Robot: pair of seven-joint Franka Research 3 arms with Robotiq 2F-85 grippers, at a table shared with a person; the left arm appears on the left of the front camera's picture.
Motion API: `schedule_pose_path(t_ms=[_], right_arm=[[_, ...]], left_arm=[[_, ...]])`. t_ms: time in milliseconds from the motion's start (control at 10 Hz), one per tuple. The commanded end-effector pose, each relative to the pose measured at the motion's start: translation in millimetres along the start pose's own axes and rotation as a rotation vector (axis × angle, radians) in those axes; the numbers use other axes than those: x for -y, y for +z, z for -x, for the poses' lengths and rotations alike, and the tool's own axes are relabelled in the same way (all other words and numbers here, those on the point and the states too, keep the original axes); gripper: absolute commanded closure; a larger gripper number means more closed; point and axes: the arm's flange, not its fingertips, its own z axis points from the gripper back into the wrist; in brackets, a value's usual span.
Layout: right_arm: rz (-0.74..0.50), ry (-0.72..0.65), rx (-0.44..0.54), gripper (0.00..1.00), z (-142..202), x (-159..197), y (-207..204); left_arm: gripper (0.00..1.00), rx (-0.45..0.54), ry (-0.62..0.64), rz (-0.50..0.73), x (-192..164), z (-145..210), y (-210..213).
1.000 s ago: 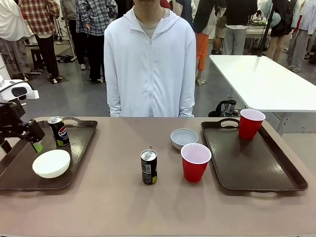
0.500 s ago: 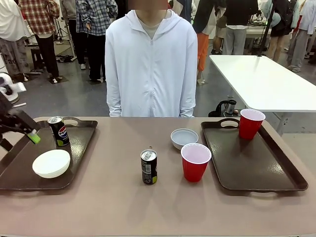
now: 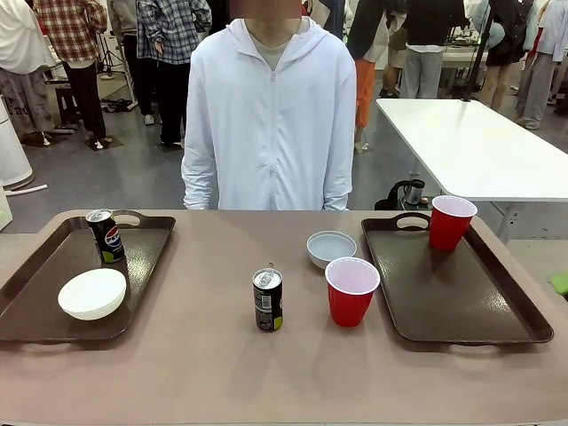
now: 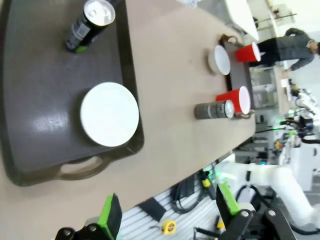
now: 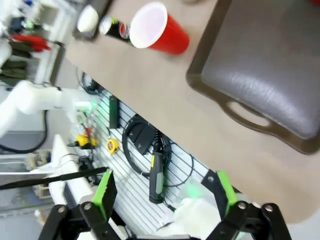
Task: Prepare tableware on both trays.
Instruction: Pick up a Picnic Bowl from the table and place it on a Handle tray.
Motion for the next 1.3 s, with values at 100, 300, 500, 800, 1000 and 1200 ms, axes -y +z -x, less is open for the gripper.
schedule_pose_path(t_ms=[100, 300, 500, 800, 1000, 1200], right_arm=[[0.124, -0.018, -0.082, 0.0, -68.5, -54.4, -10.5], [0.275, -0.061, -0.145, 0.0, -106.6, -80.4, -28.6], [0.194, -0.006, -0.101, 0.0, -87.2, -86.3, -23.2], [0.194, -0.006, -0.101, 0.0, -87.2, -86.3, -23.2], [0.271, -0.071, -0.108, 0.0, -103.5, -87.2, -26.6], [0.359, -0.094, -0.157, 0.0, -156.6, -97.8, -39.0]], left_arm=[[0.0, 0.0, 0.025, 0.122, -27.8, -5.2, -8.0], [0.0, 0.003, 0.057, 0.156, -38.7, -4.9, -7.6], [0.0, -0.002, 0.067, 0.113, -32.4, -2.9, -10.4], [0.0, -0.002, 0.067, 0.113, -32.4, -2.9, -10.4], [0.0, -0.002, 0.067, 0.113, -32.4, -2.9, -10.4], [0.0, -0.002, 0.067, 0.113, -32.4, -2.9, -10.4]])
